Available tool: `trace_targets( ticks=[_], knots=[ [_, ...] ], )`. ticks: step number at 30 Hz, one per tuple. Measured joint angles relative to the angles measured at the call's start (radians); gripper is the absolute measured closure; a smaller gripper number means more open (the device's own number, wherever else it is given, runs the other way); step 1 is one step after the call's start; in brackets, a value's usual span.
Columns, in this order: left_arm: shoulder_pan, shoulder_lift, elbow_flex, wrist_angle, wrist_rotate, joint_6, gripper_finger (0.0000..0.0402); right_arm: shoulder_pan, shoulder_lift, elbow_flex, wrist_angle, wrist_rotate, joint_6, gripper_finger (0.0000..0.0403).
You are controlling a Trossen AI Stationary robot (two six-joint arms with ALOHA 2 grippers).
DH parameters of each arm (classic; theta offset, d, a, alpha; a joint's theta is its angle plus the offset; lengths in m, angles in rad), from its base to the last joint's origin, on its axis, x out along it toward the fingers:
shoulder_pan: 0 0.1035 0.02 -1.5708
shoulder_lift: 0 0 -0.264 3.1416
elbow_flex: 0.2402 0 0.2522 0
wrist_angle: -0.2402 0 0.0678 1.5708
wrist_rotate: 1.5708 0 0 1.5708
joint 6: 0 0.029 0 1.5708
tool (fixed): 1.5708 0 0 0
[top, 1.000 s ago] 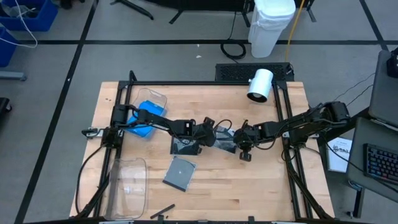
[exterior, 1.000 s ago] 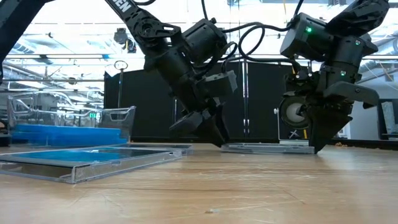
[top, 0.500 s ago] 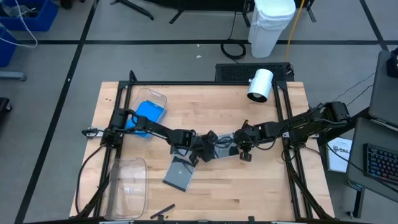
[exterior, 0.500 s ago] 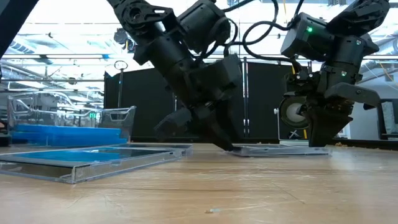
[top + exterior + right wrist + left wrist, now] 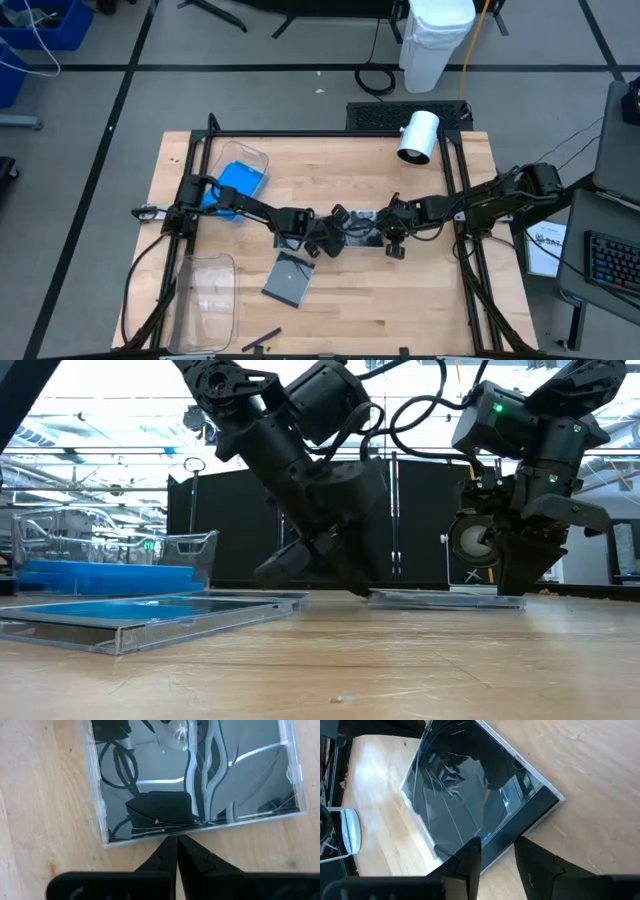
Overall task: Pick & place jewel cases by type
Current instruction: Put the top black CD case into the bottom transparent bin
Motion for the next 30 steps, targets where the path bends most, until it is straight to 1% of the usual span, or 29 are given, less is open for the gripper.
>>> trace_targets(
  ticks=[8,11,13,14,15,17,19,21,23,25,27,30],
  knots=[
    [-0.001,-0.023,0.0,-0.009,0.001,0.016,0.0279,0.0,0.0,0.0,-0.001,0.0,0.0,0.0398],
    [-0.001,-0.056,0.0,-0.006,0.0,0.016,0.0279,0.0,0.0,-0.001,-0.001,-0.001,0.0,0.0395],
    [-0.002,-0.078,0.001,0.027,0.0,0.018,0.028,0.0,-0.001,-0.006,0.0,0.0,0.0,0.0395],
    [-0.002,-0.089,0.001,0.074,-0.001,0.018,0.028,0.0,-0.001,-0.009,0.0,0.0,0.0,0.0395],
    [-0.002,-0.101,0.004,0.161,-0.001,0.02,0.028,0.0,-0.002,-0.011,0.003,0.0,0.001,0.0395],
    [-0.001,-0.121,0.021,0.24,0.02,0.024,0.028,0.0,0.002,-0.014,0.052,0.0,0.003,0.0396],
    [0.002,-0.13,0.011,0.247,0.025,0.028,0.028,-0.001,0.002,-0.025,0.09,-0.002,0.004,0.0395],
    [0.006,-0.114,0.008,0.283,0.061,0.038,0.028,-0.001,0.002,-0.037,0.134,-0.004,0.003,0.0393],
    [0.011,-0.119,0.005,0.323,0.075,0.051,0.028,-0.001,0.003,-0.043,0.185,-0.006,0.003,0.0391],
    [0.02,-0.129,0.013,0.325,0.083,0.06,0.028,-0.001,0.0,-0.045,0.196,-0.006,0.003,0.039],
    [0.028,-0.125,0.009,0.3,0.052,0.054,0.028,-0.001,0.003,-0.046,0.192,-0.006,0.0,0.0391],
    [0.042,-0.118,0.005,0.244,-0.054,0.052,0.028,-0.001,0.002,-0.049,0.193,-0.006,-0.003,0.0392]
  ],
)
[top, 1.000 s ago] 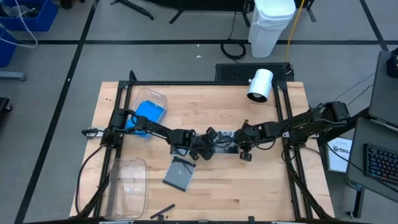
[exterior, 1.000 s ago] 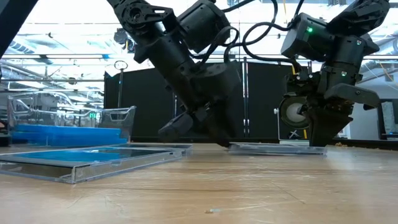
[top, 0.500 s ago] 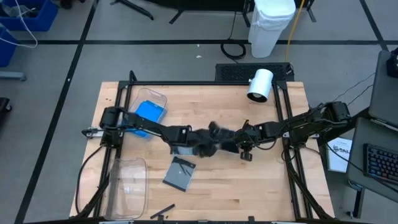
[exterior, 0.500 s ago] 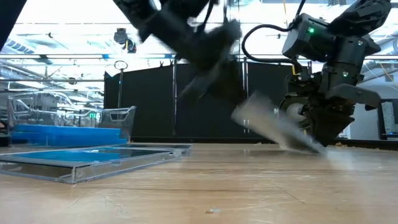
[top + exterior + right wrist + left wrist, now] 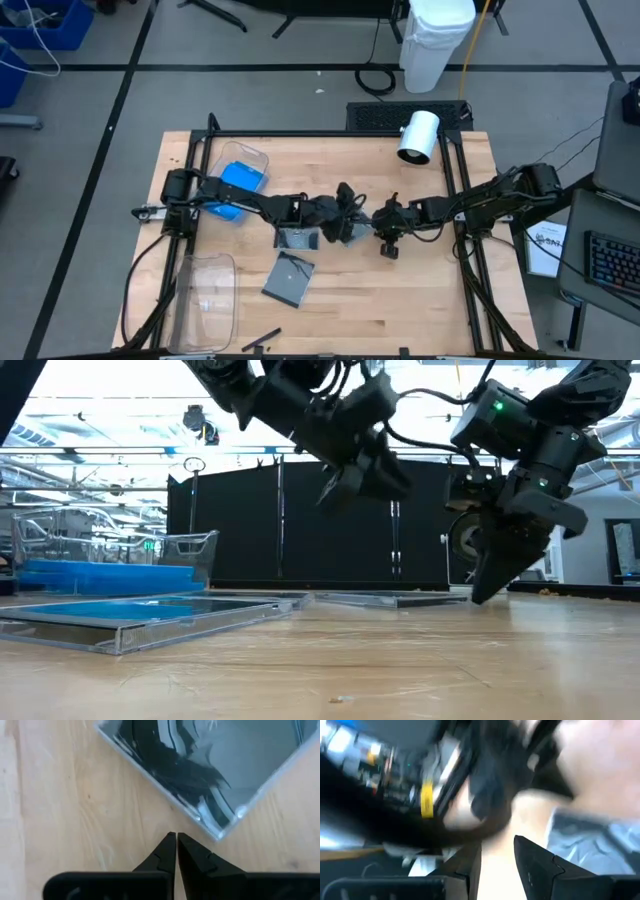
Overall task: Pick & place jewel cases by type
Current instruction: Put the top black CD case into the bottom transparent bin
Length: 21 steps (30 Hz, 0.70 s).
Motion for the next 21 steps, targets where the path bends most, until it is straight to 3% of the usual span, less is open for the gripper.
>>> trace_targets(
  ticks=[3,9,15,21],
  knots=[
    [0.035,-0.007,0.003,-0.087,-0.092,0.049,0.028,0.0,-0.001,0.001,0.001,0.0,-0.004,0.039],
    [0.155,0.012,-0.003,-0.397,0.014,0.038,0.028,0.0,-0.001,0.001,0.007,0.0,-0.004,0.0391],
    [0.219,0.009,0.0,-0.49,0.029,-0.059,0.028,0.0,-0.001,0.001,0.026,0.0,-0.003,0.0388],
    [0.231,0.065,-0.002,-0.483,0.072,-0.096,0.028,0.0,-0.001,0.001,0.024,0.0,-0.003,0.0387]
  ],
)
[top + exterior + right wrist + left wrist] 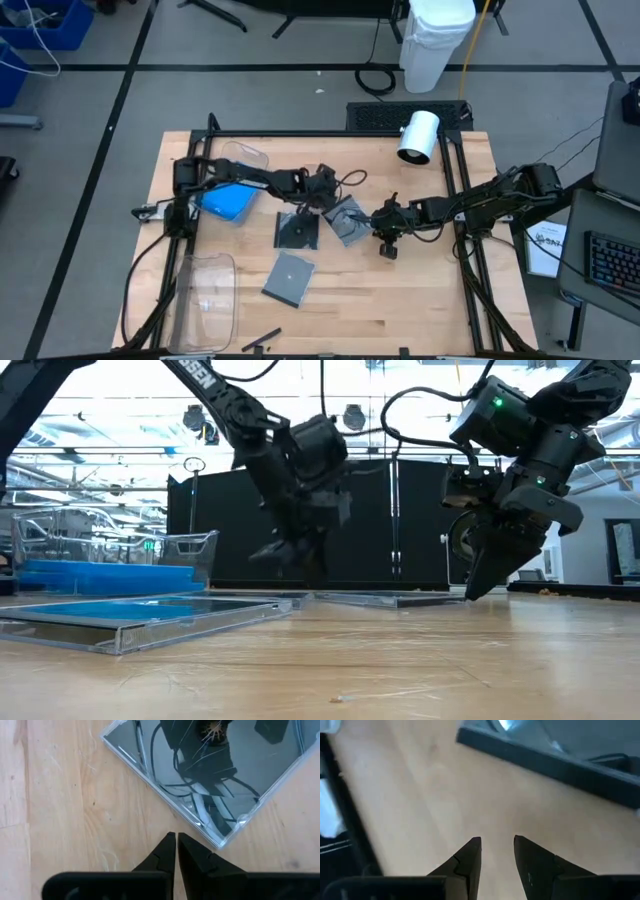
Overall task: Pick & place jewel cases by type
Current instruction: Put the top black CD case into the bottom transparent bin
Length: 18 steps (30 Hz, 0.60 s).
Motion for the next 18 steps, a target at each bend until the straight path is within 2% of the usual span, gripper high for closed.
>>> trace_targets(
  ticks=[8,11,15,18],
  knots=[
    [-0.049,0.074,0.008,-0.007,0.039,-0.061,0.028,0.0,0.0,0.0,0.001,-0.002,0.007,0.0387],
    [-0.075,0.075,0.016,-0.018,0.102,-0.126,0.028,0.0,0.0,0.0,0.004,-0.002,0.007,0.0387],
    [-0.119,0.078,0.081,-0.096,0.184,-0.2,0.028,0.002,-0.001,-0.002,0.001,-0.022,0.007,0.0387],
    [-0.159,0.084,0.14,-0.18,0.19,-0.193,0.028,0.002,-0.002,-0.002,-0.001,-0.021,0.007,0.0387]
  ],
)
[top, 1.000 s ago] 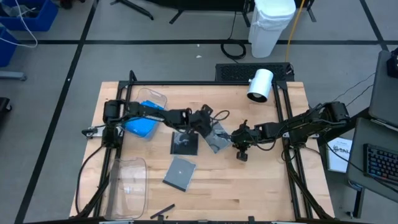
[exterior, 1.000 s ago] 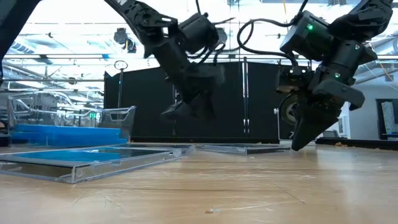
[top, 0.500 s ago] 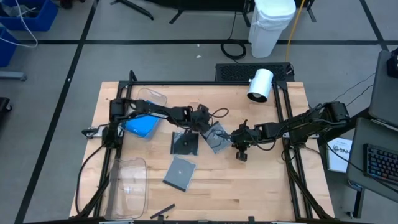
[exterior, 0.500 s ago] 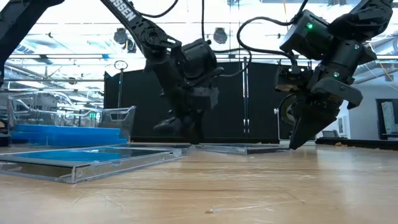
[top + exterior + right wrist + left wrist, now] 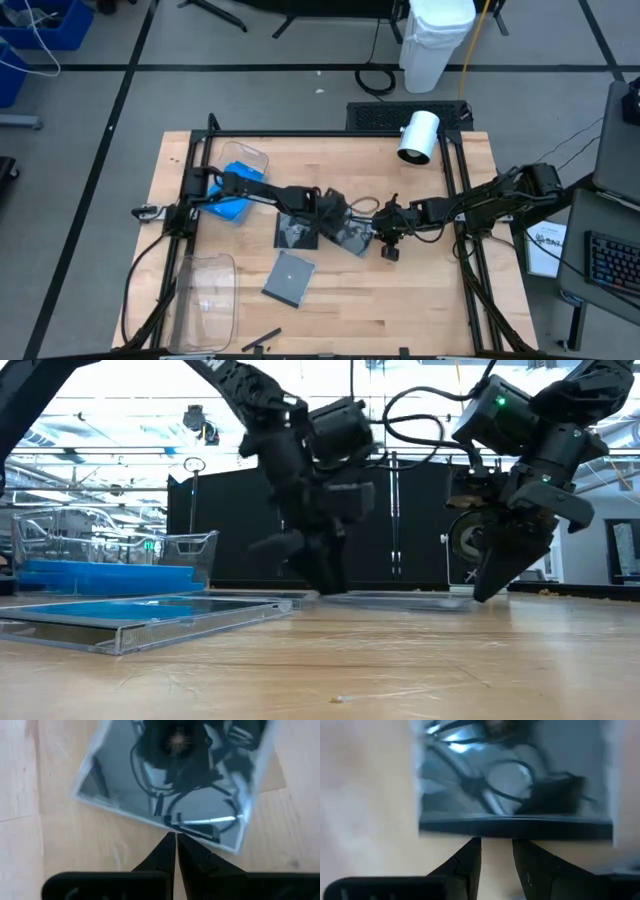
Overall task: Pick & place jewel cases by type
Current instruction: Put the top black CD case into the bottom transparent bin
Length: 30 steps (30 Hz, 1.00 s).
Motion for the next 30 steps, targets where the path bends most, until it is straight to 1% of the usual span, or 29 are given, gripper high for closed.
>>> trace_targets(
  ticks=[3,6,9,13,19,23,30],
  knots=[
    [-0.035,0.005,0.059,-0.073,0.02,0.036,0.0279,0.0,0.0,0.0,-0.007,0.007,0.0,0.0387],
    [-0.062,0.005,0.098,-0.097,0.052,0.079,0.0279,-0.001,-0.001,0.0,-0.016,0.026,0.0,0.0387],
    [-0.091,0.005,0.106,-0.066,0.074,0.147,0.0279,-0.002,-0.001,0.0,-0.009,0.047,-0.003,0.0387],
    [-0.109,0.003,0.103,-0.019,0.072,0.211,0.0279,-0.003,0.0,0.0,-0.007,0.056,-0.009,0.0387],
    [-0.113,0.0,0.103,0.048,0.046,0.226,0.0279,-0.004,0.0,0.002,-0.002,0.106,-0.024,0.0387],
    [-0.113,0.0,0.103,0.077,0.009,0.236,0.0279,-0.004,0.0,0.002,-0.007,0.111,-0.024,0.0387],
    [-0.113,-0.004,0.104,0.164,0.01,0.246,0.0279,-0.004,0.0,0.002,-0.01,0.13,-0.004,0.0387]
  ],
)
